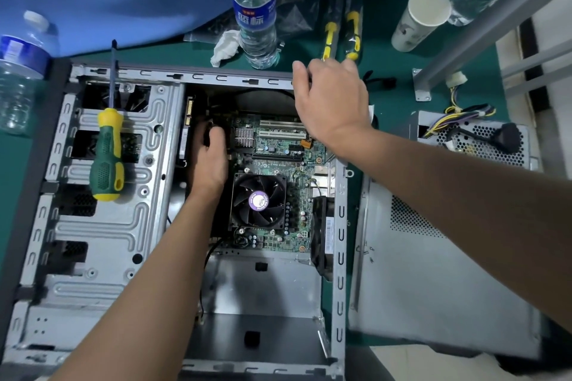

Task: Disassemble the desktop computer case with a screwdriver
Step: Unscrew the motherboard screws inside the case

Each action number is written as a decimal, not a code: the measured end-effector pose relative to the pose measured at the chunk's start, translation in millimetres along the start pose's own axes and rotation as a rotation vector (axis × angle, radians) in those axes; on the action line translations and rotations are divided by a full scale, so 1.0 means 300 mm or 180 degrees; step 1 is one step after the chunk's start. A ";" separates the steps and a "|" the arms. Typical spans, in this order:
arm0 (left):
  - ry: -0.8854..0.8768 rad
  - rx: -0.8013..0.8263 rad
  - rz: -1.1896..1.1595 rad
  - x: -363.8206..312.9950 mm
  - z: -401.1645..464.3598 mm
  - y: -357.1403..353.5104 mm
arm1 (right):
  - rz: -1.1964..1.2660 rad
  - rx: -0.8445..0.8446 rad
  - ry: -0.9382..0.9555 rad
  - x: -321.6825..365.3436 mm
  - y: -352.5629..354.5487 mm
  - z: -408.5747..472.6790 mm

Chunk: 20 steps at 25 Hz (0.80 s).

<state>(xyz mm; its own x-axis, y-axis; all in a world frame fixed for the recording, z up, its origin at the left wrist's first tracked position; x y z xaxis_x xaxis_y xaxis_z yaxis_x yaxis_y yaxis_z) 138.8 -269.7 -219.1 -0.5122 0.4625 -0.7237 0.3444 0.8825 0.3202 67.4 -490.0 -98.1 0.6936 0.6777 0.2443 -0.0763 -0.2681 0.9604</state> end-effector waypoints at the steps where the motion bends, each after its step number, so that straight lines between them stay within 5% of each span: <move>1: 0.0047 0.0015 -0.0089 -0.001 0.013 -0.002 | -0.0001 0.0006 -0.0002 -0.001 0.000 0.000; 7: 0.0132 -0.0313 -0.0626 -0.033 0.061 -0.004 | -0.0003 0.0026 -0.0030 -0.002 0.002 0.001; 13: 0.0281 0.0216 -0.0693 0.022 0.091 -0.075 | 0.0038 0.0017 -0.0021 -0.001 0.000 0.000; 18: -0.0322 -0.0685 -0.0340 -0.066 0.115 -0.010 | 0.0003 0.0000 -0.0034 -0.002 -0.001 0.002; 20: -0.0173 -0.0352 -0.0306 -0.045 0.154 -0.043 | 0.0006 -0.0008 -0.0035 -0.001 0.000 0.002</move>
<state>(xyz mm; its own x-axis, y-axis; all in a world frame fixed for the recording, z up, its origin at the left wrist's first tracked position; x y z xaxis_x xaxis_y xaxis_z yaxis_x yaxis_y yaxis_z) 177.5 -291.3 -241.8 -0.4942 0.3728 -0.7854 0.2056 0.9279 0.3110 67.5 -490.6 -98.2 0.7012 0.6696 0.2447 -0.0795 -0.2676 0.9602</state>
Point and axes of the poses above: each hand's wrist, its own z-axis towards the middle knuckle, its own y-axis out of the back of the hand, x = y × z, the point moved 9 cm from there along z, towards the middle knuckle, and after that the axes turned 8 degrees about -z, right-handed, at the moved point
